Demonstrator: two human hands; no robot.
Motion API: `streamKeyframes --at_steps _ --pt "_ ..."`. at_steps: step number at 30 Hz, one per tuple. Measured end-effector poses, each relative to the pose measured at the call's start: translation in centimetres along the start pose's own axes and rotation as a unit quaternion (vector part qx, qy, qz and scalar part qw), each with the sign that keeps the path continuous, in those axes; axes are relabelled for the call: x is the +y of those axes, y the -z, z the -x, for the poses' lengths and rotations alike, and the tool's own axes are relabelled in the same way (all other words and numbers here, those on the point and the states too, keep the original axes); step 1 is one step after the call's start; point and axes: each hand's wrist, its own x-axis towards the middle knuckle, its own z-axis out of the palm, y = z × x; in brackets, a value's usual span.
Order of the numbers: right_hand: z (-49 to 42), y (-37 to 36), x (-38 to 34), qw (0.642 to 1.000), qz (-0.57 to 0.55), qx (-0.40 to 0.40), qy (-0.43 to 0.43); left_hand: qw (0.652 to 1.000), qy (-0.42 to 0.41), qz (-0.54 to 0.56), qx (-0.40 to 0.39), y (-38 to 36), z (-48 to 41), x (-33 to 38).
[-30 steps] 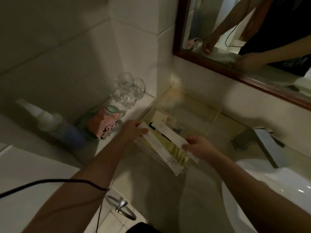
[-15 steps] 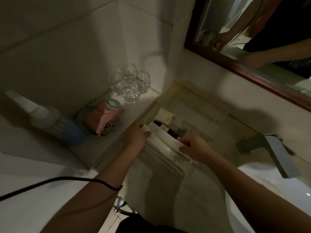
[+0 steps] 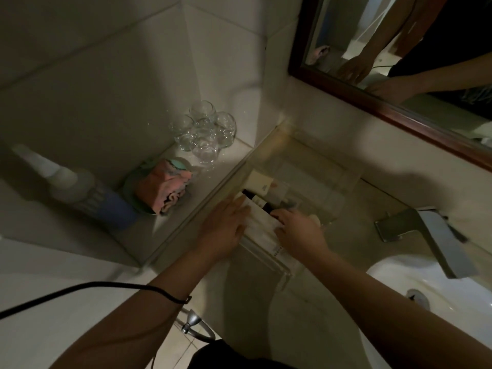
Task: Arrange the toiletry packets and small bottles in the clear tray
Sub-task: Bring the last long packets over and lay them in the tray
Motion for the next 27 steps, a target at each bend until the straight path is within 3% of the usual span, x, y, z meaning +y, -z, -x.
streamKeyframes --at_steps 4,8,13,18,27 --pt "0.3 -1.0 -0.6 1.000 0.006 0.017 0.010 0.996 0.006 -0.040 -0.075 -0.6 0.8 0.2" --pt "0.3 -1.9 -1.0 0.999 -0.025 0.016 0.014 0.993 0.009 -0.074 -0.086 -1.1 1.1 0.3" --pt "0.1 -2.0 -1.3 0.999 -0.039 0.011 -0.006 0.998 -0.016 -0.027 -0.046 -0.9 1.2 0.5" --pt "-0.3 -2.1 -1.5 0.999 -0.025 0.017 -0.024 0.985 0.000 0.117 0.124 -0.7 3.4 -0.4" --pt "-1.2 -2.1 -2.1 0.999 -0.032 0.033 -0.029 0.987 -0.055 0.101 0.112 -1.3 4.0 -1.4"
